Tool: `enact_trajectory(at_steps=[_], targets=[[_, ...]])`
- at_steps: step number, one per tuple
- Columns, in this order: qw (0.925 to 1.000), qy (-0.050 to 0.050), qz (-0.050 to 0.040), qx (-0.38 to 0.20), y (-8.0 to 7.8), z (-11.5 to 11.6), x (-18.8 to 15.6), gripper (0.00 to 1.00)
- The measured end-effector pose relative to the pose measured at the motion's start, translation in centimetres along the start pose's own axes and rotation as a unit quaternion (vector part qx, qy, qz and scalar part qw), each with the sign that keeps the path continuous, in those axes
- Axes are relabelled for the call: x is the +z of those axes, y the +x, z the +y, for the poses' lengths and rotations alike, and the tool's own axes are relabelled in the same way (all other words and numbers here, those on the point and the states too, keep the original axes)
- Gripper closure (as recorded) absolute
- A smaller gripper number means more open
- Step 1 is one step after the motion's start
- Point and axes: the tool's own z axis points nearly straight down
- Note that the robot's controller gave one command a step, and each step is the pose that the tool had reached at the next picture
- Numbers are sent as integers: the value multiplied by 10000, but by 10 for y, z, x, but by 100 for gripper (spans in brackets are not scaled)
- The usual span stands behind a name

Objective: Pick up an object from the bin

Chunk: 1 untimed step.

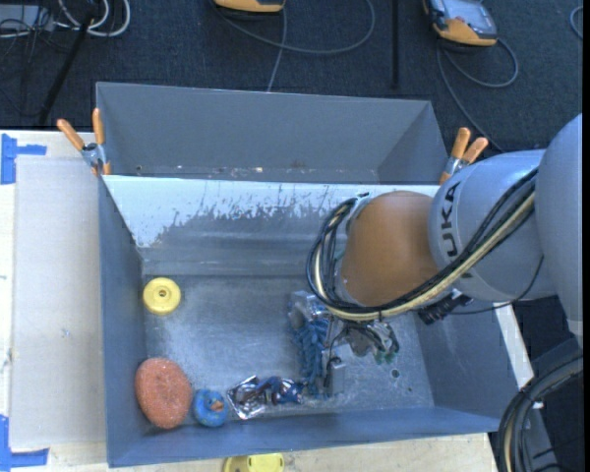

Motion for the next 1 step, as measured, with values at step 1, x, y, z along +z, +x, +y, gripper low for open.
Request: enact_trajectory(at_steps=[1], targets=[[9947, 0, 12, -1025, 35, 11, 4, 100]])
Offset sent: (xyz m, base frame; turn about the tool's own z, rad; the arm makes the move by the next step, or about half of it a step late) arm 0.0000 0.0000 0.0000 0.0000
